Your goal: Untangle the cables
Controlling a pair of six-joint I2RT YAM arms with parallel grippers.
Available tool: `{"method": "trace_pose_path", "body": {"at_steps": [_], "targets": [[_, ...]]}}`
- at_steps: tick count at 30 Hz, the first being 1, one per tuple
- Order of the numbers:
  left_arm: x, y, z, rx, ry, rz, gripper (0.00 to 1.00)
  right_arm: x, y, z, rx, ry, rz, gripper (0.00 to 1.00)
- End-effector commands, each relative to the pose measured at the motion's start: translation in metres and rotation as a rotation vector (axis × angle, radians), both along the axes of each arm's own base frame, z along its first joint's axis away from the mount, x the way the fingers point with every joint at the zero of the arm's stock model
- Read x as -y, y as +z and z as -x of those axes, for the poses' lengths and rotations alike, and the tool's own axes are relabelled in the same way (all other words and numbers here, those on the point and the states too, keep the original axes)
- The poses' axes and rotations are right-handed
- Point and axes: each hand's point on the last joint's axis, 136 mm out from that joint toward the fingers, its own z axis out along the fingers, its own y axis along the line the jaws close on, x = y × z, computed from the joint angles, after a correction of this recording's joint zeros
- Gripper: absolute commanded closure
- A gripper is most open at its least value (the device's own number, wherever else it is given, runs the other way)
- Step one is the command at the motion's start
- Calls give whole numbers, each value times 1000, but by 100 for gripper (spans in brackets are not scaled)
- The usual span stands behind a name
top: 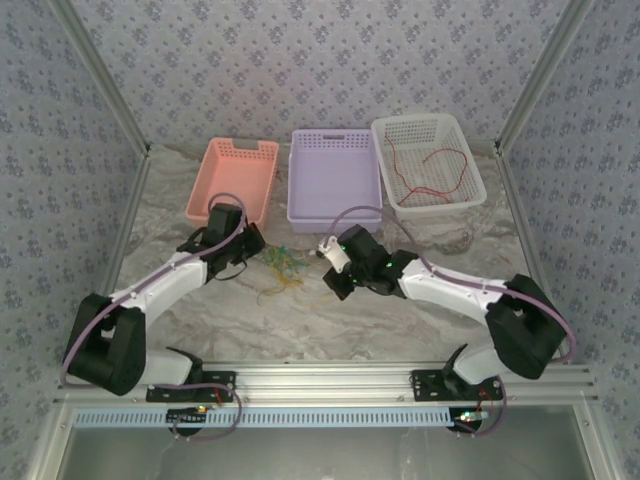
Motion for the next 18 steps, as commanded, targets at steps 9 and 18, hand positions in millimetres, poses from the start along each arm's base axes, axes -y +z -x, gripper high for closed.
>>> {"method": "trace_pose_path", "body": {"at_steps": [9, 18], "targets": [[-29, -16, 25, -51, 69, -47, 100, 64, 66, -17, 54, -261, -177, 100], [-47, -31, 45, -77, 114, -95, 100, 118, 151, -33, 160, -440, -337, 100]]}}
